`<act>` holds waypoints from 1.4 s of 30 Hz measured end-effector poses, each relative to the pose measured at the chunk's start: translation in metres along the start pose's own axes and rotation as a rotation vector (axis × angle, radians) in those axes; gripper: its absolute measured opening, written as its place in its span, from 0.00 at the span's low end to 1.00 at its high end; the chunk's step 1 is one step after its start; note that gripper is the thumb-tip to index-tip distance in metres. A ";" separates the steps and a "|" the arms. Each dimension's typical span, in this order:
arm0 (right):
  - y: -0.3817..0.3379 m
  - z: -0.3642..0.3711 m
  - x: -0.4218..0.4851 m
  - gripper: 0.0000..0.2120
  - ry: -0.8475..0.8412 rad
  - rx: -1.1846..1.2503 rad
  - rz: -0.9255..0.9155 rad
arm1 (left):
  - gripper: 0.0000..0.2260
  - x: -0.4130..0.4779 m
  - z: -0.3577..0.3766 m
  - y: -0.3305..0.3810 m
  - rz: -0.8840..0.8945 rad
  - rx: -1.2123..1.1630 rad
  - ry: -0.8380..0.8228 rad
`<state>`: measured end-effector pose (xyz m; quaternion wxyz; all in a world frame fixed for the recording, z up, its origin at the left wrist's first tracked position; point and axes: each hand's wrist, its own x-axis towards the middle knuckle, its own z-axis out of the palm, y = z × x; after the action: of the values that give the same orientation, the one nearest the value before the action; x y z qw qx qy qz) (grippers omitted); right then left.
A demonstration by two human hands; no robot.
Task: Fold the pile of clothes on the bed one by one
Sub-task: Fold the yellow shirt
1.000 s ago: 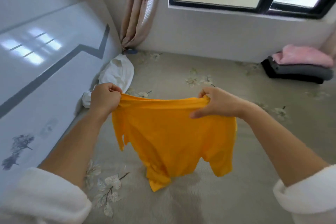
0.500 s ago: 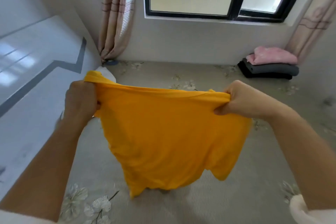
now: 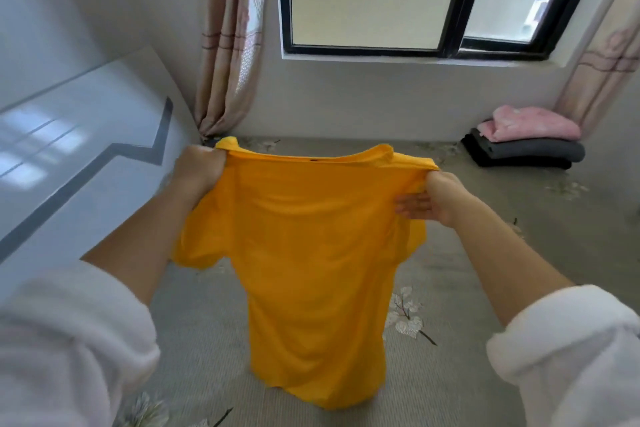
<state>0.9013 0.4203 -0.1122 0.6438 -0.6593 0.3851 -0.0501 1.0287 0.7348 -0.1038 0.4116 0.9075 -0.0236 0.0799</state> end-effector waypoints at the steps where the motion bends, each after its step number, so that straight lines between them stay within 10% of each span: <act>1: -0.009 0.005 0.008 0.13 0.008 0.090 -0.042 | 0.22 0.010 0.002 0.010 0.027 -0.007 0.005; 8: -0.033 -0.008 0.024 0.16 0.279 -0.005 -0.756 | 0.22 0.029 -0.009 0.033 0.393 -0.219 0.297; 13: 0.037 -0.026 0.013 0.25 0.345 -0.199 -0.916 | 0.31 -0.020 0.015 -0.041 0.444 -0.235 0.278; 32: 0.443 -0.003 0.038 0.30 -0.326 -1.305 0.010 | 0.31 -0.245 0.198 -0.349 -0.362 0.328 -0.708; 38: 0.494 -0.010 0.018 0.21 -0.238 -0.754 0.259 | 0.35 -0.284 0.229 -0.364 -0.725 0.423 -0.863; 42: 0.493 -0.028 0.036 0.11 0.147 -0.401 0.379 | 0.33 -0.288 0.269 -0.330 -0.439 0.537 -0.687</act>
<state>0.6924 0.4391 -0.5608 0.4688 -0.6843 0.5493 0.1008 0.8144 0.7441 -0.5702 0.1386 0.9391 0.0552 -0.3095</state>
